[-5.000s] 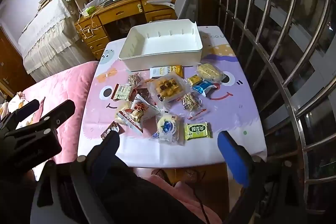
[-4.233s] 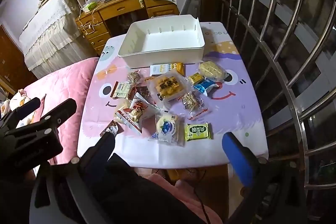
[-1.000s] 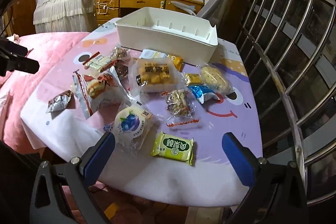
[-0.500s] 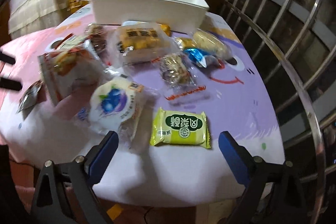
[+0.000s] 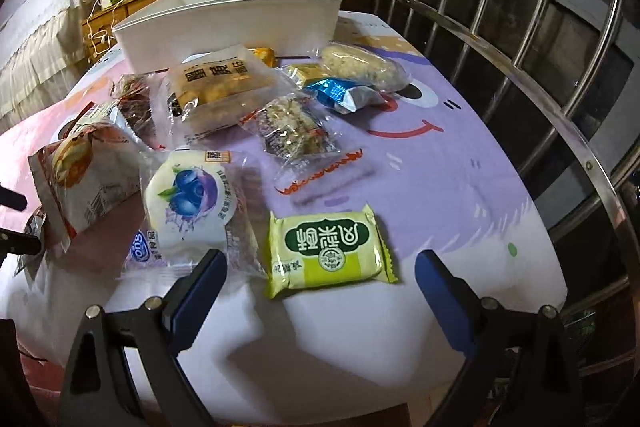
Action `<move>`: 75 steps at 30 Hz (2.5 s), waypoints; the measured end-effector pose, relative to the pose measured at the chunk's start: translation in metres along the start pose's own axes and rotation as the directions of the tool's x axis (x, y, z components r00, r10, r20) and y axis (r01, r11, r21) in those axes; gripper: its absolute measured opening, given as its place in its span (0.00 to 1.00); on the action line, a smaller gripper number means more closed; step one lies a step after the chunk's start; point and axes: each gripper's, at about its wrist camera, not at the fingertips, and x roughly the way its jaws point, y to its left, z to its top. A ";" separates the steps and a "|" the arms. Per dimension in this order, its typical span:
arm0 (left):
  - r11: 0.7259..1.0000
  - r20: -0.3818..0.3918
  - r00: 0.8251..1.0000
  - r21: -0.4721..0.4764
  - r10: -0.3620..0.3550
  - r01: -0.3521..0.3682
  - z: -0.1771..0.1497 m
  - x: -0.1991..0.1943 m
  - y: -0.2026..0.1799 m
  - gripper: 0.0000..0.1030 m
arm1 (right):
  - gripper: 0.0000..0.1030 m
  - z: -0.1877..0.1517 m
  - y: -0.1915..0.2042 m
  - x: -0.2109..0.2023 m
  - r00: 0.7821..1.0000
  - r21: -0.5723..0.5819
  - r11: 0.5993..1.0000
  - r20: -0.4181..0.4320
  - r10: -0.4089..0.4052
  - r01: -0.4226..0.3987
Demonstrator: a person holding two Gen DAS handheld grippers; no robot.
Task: Organize snacks
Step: 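Grasp the brown-silver candy bar with the left gripper while the right grasps the green biscuit packet, then carry both snacks over the white tray and open both grippers to drop them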
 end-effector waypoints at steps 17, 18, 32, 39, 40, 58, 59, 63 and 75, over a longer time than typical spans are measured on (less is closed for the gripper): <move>0.998 0.006 0.999 0.041 -0.046 0.046 0.007 0.002 0.004 0.31 | 0.92 -0.006 -0.006 0.014 1.000 -0.009 1.000 -0.028 -0.013 0.013; 0.998 0.006 0.999 0.038 -0.046 0.046 0.009 0.002 0.004 0.30 | 0.91 -0.005 -0.006 0.015 1.000 -0.015 1.000 -0.024 -0.013 0.013; 0.998 0.054 0.997 -0.027 -0.063 0.065 0.018 -0.013 0.019 0.23 | 0.55 0.009 -0.013 0.020 0.994 0.079 0.996 -0.094 0.055 -0.048; 0.990 0.119 0.989 -0.101 -0.082 0.094 0.016 -0.028 0.038 0.13 | 0.52 0.006 -0.020 0.016 0.986 0.191 0.980 -0.145 0.078 -0.049; 0.989 0.126 0.988 -0.112 -0.085 0.099 0.016 -0.030 0.040 0.13 | 0.52 0.006 -0.021 0.015 0.985 0.204 0.978 -0.152 0.082 -0.050; 0.932 0.314 0.948 -0.322 -0.059 0.165 0.010 -0.092 0.099 0.12 | 0.52 0.041 -0.033 -0.024 0.986 0.274 0.958 -0.119 0.117 -0.081; 0.929 0.317 0.947 -0.331 -0.055 0.165 0.011 -0.096 0.101 0.12 | 0.52 0.046 -0.033 -0.025 0.986 0.271 0.959 -0.112 0.121 -0.087; 0.912 0.340 0.940 -0.374 -0.034 0.168 0.024 -0.116 0.107 0.12 | 0.52 0.070 -0.032 -0.032 0.987 0.252 0.960 -0.075 0.145 -0.122; 0.893 0.465 0.885 -0.386 -0.028 0.232 0.098 -0.177 0.104 0.12 | 0.52 0.174 -0.015 -0.027 0.964 0.069 0.962 0.011 0.265 -0.265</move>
